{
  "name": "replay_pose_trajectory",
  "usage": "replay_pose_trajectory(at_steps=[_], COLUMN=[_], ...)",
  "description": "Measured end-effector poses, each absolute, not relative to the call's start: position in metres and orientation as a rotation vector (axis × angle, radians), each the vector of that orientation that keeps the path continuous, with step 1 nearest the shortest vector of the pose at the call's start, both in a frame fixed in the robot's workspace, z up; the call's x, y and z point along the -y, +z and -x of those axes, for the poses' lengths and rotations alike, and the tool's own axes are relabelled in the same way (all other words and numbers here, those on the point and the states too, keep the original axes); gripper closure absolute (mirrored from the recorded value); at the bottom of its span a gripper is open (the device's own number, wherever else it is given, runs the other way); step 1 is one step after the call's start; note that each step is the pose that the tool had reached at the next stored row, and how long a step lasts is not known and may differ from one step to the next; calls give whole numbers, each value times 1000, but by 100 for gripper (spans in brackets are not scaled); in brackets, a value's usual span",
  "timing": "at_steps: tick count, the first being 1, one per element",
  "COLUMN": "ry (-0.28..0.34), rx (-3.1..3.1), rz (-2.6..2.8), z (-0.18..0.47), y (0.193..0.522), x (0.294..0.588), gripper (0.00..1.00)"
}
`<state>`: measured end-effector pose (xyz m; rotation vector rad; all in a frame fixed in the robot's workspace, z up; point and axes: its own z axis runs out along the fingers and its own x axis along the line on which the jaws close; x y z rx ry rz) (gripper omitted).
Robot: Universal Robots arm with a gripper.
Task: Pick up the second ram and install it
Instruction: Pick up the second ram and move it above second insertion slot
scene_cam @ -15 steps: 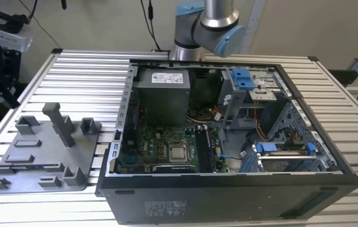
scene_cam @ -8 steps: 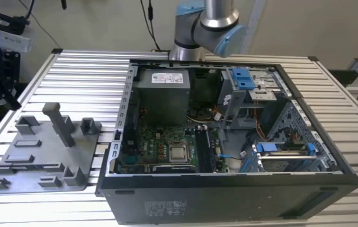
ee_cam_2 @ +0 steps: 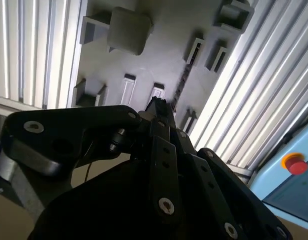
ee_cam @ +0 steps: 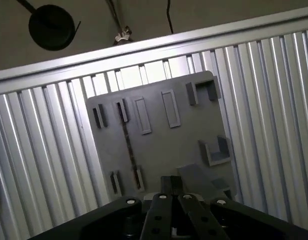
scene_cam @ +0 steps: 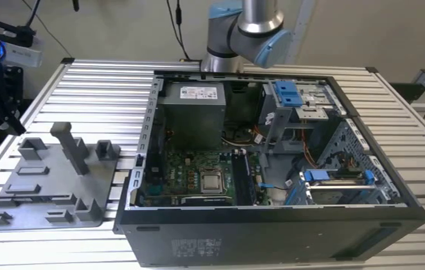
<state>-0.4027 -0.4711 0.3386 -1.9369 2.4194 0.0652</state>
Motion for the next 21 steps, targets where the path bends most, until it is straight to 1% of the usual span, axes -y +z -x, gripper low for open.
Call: replay_pose_trajectory(at_steps=[11, 21], ry=[74, 76], rx=[-2348, -2318], rz=[2032, 2065], z=[403, 403], y=[325, 321], x=[479, 492], gripper=[89, 89])
